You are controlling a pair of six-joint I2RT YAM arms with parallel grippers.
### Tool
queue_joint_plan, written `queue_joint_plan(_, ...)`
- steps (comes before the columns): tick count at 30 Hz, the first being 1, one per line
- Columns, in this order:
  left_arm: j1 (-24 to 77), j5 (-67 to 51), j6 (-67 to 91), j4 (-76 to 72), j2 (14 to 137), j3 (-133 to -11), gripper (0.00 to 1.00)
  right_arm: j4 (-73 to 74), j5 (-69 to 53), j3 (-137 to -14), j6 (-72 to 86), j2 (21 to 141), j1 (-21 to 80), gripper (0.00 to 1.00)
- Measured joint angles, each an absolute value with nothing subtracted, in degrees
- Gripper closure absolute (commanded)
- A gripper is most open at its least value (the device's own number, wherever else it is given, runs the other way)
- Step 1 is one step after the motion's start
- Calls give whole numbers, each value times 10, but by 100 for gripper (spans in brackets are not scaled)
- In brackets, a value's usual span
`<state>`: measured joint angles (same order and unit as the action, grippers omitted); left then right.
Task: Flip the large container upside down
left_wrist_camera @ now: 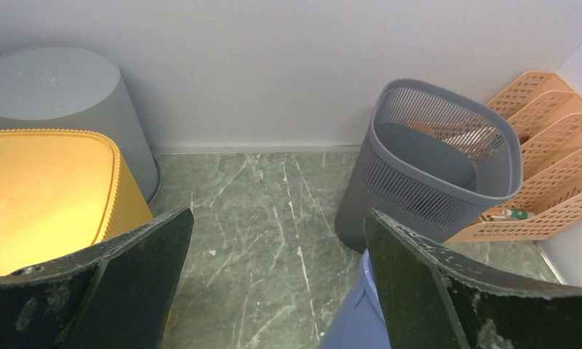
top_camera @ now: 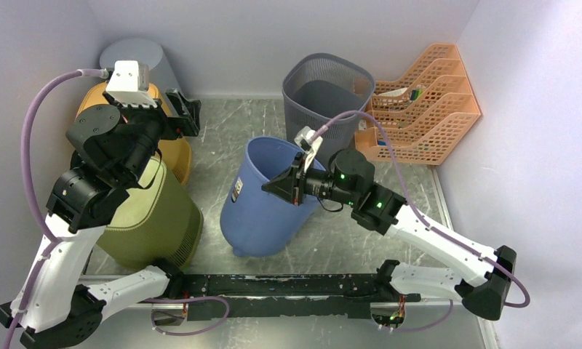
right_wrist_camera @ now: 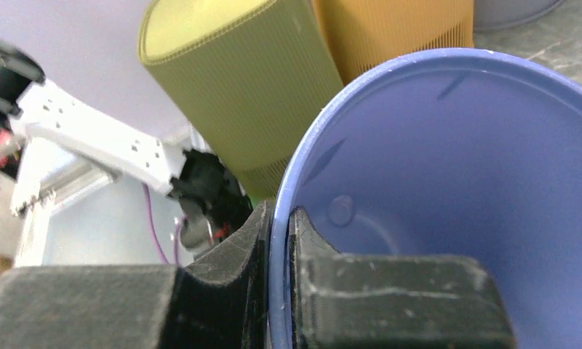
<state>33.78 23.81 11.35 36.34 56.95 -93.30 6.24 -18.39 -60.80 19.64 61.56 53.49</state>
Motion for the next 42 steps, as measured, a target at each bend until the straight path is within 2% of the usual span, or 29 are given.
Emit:
queue_joint_plan(13, 338, 238, 113, 364, 570, -930, 0, -406, -41, -280, 391, 551, 536, 100)
queue_joint_plan(18, 338, 238, 113, 365, 570, -929, 0, -430, 46, -179, 434, 447, 536, 100)
queue_joint_plan(24, 338, 238, 114, 365, 573, -929, 0, -368, 130, -117, 451, 308, 532, 100)
queue_joint_plan(30, 338, 237, 114, 364, 577, -918, 0, -342, 176, -79, 487, 254, 526, 100)
queue_joint_plan(35, 338, 235, 114, 365, 585, -913, 0, -425, 183, -38, 541, 322, 512, 100)
queue_joint_plan(42, 338, 234, 113, 365, 588, -913, 0, -749, 107, -23, 651, 601, 439, 100)
